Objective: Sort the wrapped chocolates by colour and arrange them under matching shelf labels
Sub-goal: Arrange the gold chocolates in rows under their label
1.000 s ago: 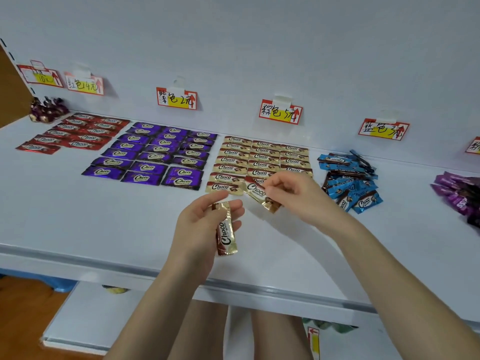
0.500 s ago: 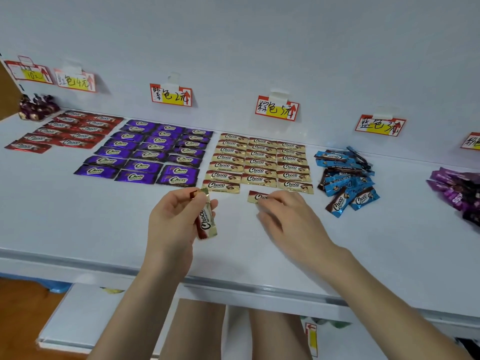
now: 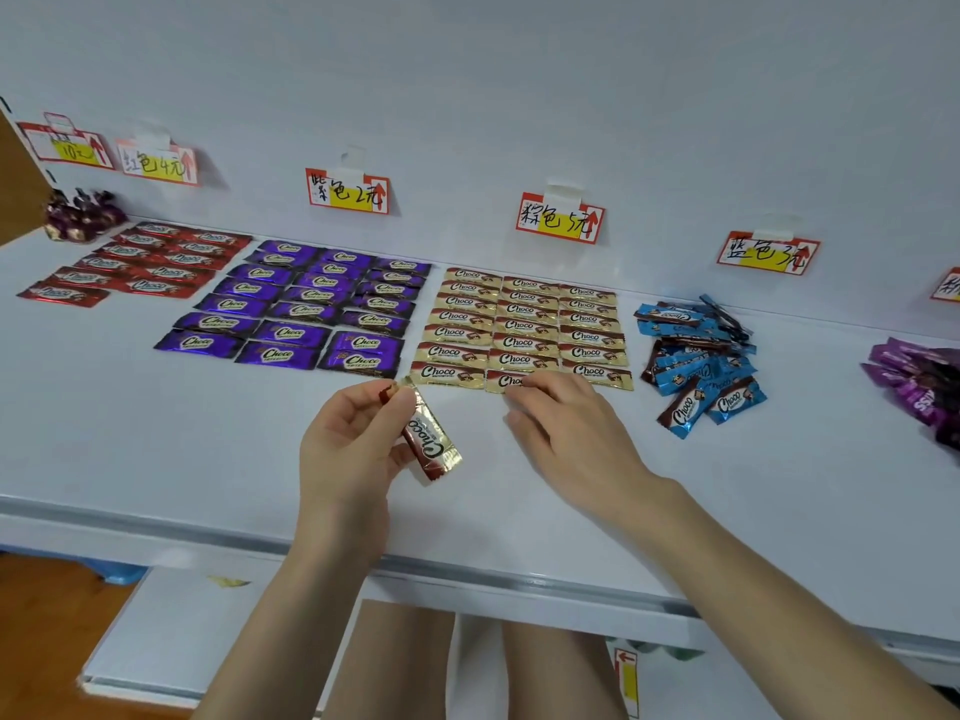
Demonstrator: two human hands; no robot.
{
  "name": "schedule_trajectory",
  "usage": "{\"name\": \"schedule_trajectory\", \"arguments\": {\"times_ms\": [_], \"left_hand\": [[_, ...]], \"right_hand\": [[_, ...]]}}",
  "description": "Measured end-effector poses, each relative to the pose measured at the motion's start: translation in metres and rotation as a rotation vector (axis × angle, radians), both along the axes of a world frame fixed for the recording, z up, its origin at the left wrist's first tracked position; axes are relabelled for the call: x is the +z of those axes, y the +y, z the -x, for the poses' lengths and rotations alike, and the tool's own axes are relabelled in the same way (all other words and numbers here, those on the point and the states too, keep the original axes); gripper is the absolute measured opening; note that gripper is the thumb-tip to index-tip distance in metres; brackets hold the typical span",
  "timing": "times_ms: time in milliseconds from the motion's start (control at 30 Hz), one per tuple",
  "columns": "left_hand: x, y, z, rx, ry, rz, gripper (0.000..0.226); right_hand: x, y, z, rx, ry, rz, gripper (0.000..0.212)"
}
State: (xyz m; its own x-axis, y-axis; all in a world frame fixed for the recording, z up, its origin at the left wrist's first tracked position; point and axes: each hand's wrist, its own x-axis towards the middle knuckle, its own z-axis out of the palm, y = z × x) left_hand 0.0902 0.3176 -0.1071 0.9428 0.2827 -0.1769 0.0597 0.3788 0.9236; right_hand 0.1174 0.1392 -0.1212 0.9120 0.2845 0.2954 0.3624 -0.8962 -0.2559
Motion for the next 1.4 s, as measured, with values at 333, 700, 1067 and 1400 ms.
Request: {"name": "schedule_trajectory", "arguments": {"times_ms": [333, 700, 1067, 1400], "left_hand": [[0.004, 0.001, 0.001, -0.006, 0.019, 0.053, 0.008], [0.016, -0.039, 0.005, -0.140, -0.024, 0.187, 0.007], [0.005, -0.075, 0.012, -0.335, -0.184, -0.487, 0.008], [-0.014, -0.049, 0.007, -0.477, -0.288, -1.524, 0.041]], "right_hand": [[-0.001, -0.001, 0.001, 0.006, -0.012, -0.051, 0.030], [0.044, -0.004, 0.041, 0.001, 0.208, -0.873, 0.022], [0.043, -0.043, 0.040, -0.162, 0.494, -1.575, 0.006], [0.029, -0.066, 0.000, -0.156, 0.258, -0.124, 0.020]]}}
